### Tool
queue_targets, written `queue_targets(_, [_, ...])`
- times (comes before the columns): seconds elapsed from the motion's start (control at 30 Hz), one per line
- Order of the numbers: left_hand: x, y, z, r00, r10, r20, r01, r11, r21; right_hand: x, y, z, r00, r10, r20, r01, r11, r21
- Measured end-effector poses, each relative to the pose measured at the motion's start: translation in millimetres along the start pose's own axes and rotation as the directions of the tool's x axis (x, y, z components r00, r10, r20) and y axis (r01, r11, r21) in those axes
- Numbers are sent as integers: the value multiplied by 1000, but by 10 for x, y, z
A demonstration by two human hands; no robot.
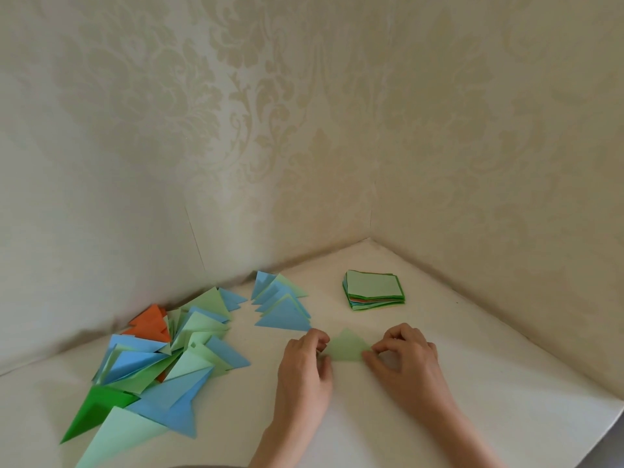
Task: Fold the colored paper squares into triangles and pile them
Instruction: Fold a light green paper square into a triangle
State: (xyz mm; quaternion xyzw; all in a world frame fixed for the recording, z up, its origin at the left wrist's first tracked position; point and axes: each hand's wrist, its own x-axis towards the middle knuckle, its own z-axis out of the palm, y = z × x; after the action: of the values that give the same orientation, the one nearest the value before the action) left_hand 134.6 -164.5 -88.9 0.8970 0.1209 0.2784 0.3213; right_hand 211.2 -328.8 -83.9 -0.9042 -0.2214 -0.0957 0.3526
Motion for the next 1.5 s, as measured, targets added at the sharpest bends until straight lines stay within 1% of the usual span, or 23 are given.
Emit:
queue_targets(0.2, [74, 117, 102, 997, 7, -73, -4, 999, 42, 33, -31, 28, 998, 63, -3, -63, 998, -19])
queue_targets(0.47, [113, 101, 203, 995, 24, -100, -11, 991, 131, 57, -53, 55, 995, 94, 24, -89, 984, -156])
queue_targets(0.63, [131, 83, 198, 996, -23, -88, 27, 998, 50, 51, -61, 41, 995, 93, 33, -87, 984, -158])
queue_targets(0.87, [159, 29, 114, 995, -102, -1, 101, 993, -61, 45, -51, 32, 998, 63, 15, -61, 992, -112])
queue_targets(1.03, [181, -10, 37, 984, -172, 49, 178, 973, -149, 38, -9, 9, 997, 65, 41, -62, 996, -71])
queue_targets(1.13, [192, -39, -29, 979, -198, 53, 204, 957, -208, 39, 9, -9, 996, 72, 48, -70, 997, -28])
queue_targets(1.2, [180, -52, -63, 979, -199, 50, 205, 954, -217, 37, 10, -13, 996, 73, 51, -72, 997, -19])
queue_targets(1.27, [159, -50, -69, 981, -193, 25, 194, 962, -193, 34, 0, -6, 996, 75, 51, -74, 997, -23])
queue_targets(1.3, [141, -40, -57, 984, -177, -1, 175, 972, -155, 32, -5, -2, 996, 76, 47, -75, 997, -27])
queue_targets(1.4, [97, 44, 12, 996, -56, -69, 60, 997, 49, 29, -9, 6, 996, 82, 33, -81, 996, -33])
queue_targets(1.43, [83, 88, 27, 997, -37, -71, 44, 994, 96, 25, -8, 6, 996, 81, 34, -80, 996, -36])
queue_targets(1.5, [65, 156, 47, 998, -45, -39, 50, 991, 128, 20, -1, 6, 997, 76, 30, -74, 996, -43])
